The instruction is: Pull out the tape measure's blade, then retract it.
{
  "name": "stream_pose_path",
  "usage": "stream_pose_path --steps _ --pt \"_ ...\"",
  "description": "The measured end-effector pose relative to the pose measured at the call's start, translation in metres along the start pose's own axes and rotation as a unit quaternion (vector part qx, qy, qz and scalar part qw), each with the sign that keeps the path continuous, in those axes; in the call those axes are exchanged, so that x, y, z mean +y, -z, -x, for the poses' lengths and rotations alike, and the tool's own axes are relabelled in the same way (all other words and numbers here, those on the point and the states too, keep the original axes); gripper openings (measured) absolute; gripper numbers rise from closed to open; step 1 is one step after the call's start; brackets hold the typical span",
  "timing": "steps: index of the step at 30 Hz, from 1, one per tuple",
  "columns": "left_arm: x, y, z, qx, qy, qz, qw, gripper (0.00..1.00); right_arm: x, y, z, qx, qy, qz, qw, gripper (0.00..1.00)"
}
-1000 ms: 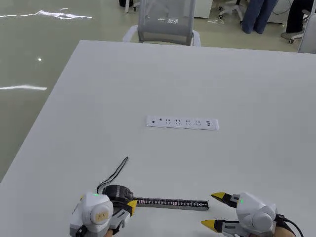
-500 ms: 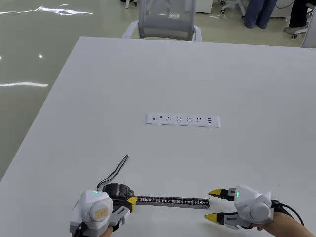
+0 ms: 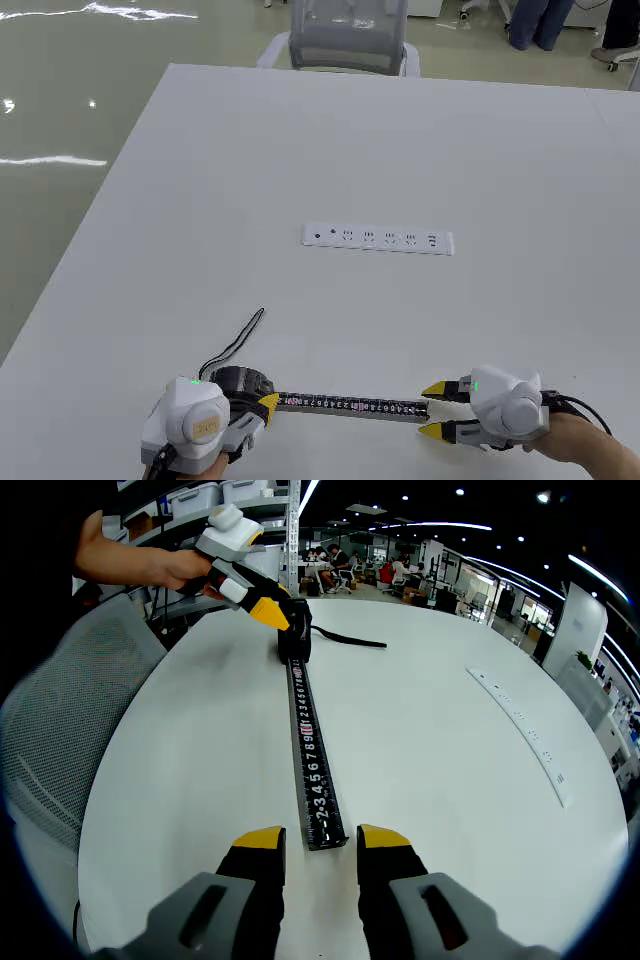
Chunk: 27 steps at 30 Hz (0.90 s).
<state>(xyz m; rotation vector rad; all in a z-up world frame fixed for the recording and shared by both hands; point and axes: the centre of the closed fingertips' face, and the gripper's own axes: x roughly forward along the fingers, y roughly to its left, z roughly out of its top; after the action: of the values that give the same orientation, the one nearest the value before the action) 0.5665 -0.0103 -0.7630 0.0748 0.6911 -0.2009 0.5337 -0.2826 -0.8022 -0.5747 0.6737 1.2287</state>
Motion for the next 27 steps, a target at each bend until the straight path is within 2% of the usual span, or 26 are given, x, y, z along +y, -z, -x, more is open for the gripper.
stream_pose_path --steps 4,12,19,27 --pt "0.001 0.0007 -0.001 0.001 -0.003 0.004 1.0 0.83 0.002 0.004 -0.0026 0.005 -0.012 0.003 0.9999 0.24" --pt "-0.0019 0.0022 -0.0018 0.003 -0.004 0.009 1.0 0.82 0.0002 0.0077 -0.0039 0.004 -0.013 0.016 0.9998 0.15" --pt "-0.0044 0.0043 -0.0066 0.005 -0.004 0.015 0.9999 0.82 -0.0002 0.0076 -0.0049 0.002 -0.021 0.025 0.9995 0.15" --pt "-0.0005 0.0047 -0.0087 0.004 -0.012 0.02 0.9997 0.81 -0.0007 0.0063 -0.006 0.0 -0.028 0.031 0.9991 0.15"
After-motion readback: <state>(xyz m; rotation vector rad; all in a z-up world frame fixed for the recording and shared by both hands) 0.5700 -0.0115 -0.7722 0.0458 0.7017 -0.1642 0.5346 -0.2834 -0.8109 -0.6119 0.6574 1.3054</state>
